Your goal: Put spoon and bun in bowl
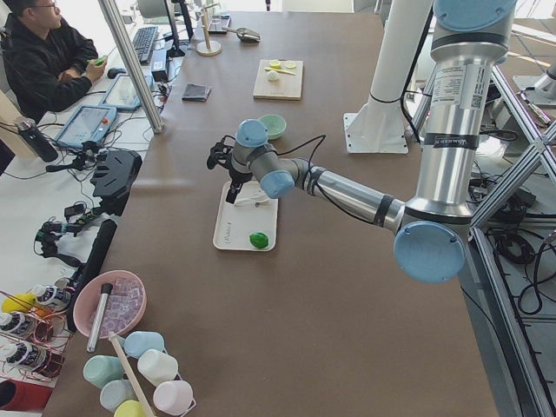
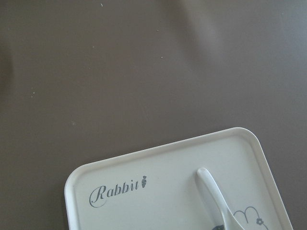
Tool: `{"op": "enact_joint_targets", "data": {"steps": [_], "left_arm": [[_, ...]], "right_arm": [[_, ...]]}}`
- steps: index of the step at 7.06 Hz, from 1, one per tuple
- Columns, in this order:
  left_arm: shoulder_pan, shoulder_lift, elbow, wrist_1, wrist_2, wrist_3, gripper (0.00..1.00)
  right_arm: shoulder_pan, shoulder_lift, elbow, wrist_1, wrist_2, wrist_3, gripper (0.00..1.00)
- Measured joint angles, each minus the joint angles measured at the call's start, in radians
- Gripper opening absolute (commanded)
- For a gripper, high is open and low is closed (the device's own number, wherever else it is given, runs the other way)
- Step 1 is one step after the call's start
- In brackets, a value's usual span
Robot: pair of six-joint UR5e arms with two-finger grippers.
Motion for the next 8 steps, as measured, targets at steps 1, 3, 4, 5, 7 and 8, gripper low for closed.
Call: {"op": "enact_joint_targets", "data": {"steps": [1,3,4,5,7,8], "left_arm": [[0.036,-0.029,0.000,0.059,0.073,-0.029,0.98],[0.151,-0.060,-0.001,0.109,0.264,-0.152,0.98],[0.214,-0.079,0.002,0.111,0.315,-0.256,0.98],[0.267,-0.094,0.006,0.110,0.358,-0.336,0.98],[0.336,-0.102,0.027,0.103,0.422,-0.401,0.98],[0.346,-0.102,0.054,0.080,0.430,-0.409,0.98]], "right_arm": [[-0.005,0.002,-0.003,0.006,0.002,0.001,1.00],[-0.014,0.001,-0.005,0.024,0.008,0.010,1.00],[-0.019,-0.001,-0.002,0.028,0.020,0.026,1.00],[-0.029,0.000,0.000,0.043,0.044,0.038,1.00],[-0.064,0.003,0.003,0.103,0.086,0.073,1.00],[-0.083,0.011,0.005,0.113,0.090,0.103,1.00]]}}
